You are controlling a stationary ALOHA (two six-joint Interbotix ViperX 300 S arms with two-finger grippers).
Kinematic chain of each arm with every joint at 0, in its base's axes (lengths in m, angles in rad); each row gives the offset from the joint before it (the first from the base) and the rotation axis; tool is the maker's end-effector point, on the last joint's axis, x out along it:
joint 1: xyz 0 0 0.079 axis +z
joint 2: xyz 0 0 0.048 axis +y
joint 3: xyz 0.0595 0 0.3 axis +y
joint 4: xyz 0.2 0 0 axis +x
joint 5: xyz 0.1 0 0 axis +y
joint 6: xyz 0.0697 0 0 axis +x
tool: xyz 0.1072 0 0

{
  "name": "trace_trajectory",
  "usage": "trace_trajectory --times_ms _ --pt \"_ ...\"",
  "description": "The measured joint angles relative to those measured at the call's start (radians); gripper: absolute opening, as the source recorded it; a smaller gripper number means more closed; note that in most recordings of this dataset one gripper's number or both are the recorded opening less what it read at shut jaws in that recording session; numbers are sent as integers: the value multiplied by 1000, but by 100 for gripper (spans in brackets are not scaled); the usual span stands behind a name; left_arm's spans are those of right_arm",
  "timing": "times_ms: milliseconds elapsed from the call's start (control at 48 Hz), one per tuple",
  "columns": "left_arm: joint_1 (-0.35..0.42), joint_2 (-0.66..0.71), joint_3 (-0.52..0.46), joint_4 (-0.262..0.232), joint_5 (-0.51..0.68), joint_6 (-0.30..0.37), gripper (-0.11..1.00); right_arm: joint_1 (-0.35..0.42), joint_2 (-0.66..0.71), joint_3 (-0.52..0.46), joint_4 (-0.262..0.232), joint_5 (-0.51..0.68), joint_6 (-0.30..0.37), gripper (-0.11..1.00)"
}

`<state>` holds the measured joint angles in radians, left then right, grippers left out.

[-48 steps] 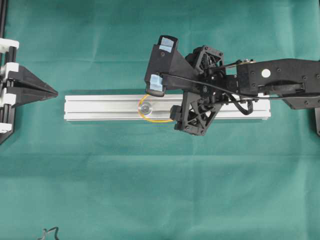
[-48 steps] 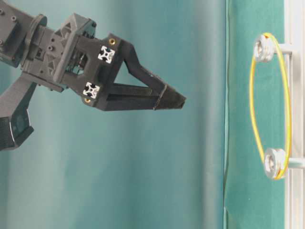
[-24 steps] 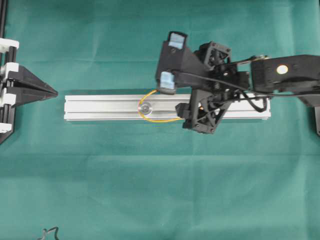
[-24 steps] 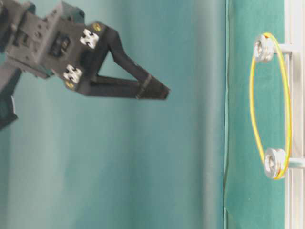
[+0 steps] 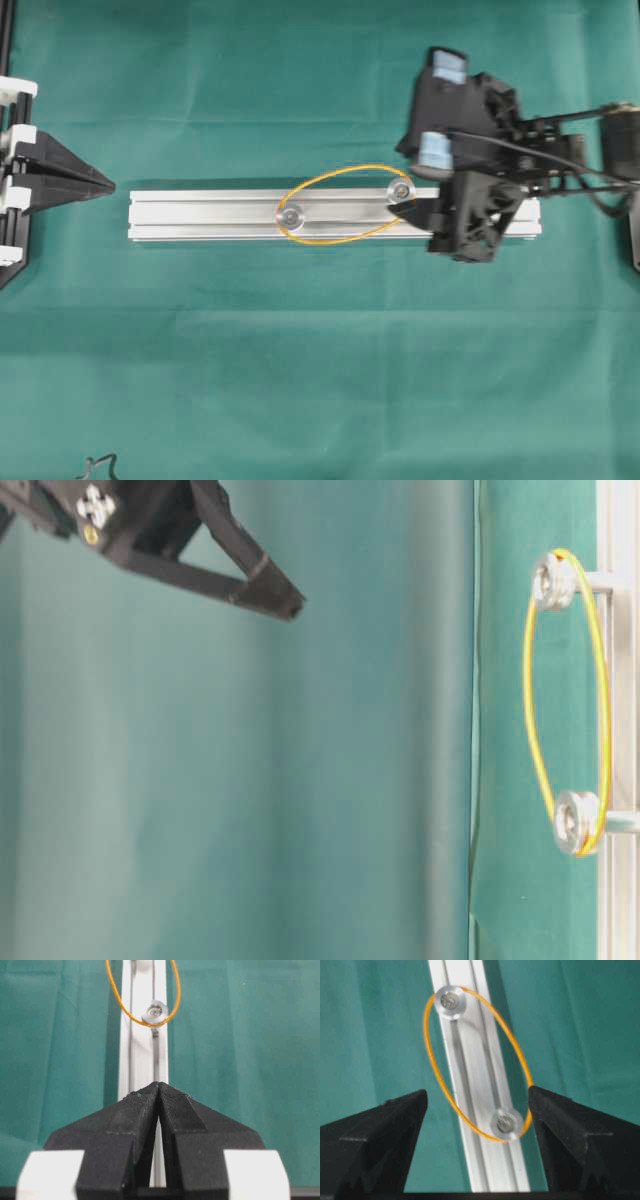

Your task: Hook the rubber onto the shaft.

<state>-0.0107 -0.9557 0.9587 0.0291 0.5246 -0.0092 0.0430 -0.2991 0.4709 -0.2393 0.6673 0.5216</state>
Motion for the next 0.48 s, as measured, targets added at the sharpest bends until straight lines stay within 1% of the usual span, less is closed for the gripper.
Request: trace_trajectory --times_ms 83,250,479 --pt "0 -2 0 0 -2 0 0 0 -40 32 -14 -14 0 81" --pt "0 -2 0 0 -2 0 0 0 -98 83 -23 -20 0 81" --pt "-2 -2 0 0 0 2 0 -3 -121 120 -29 -21 0 81"
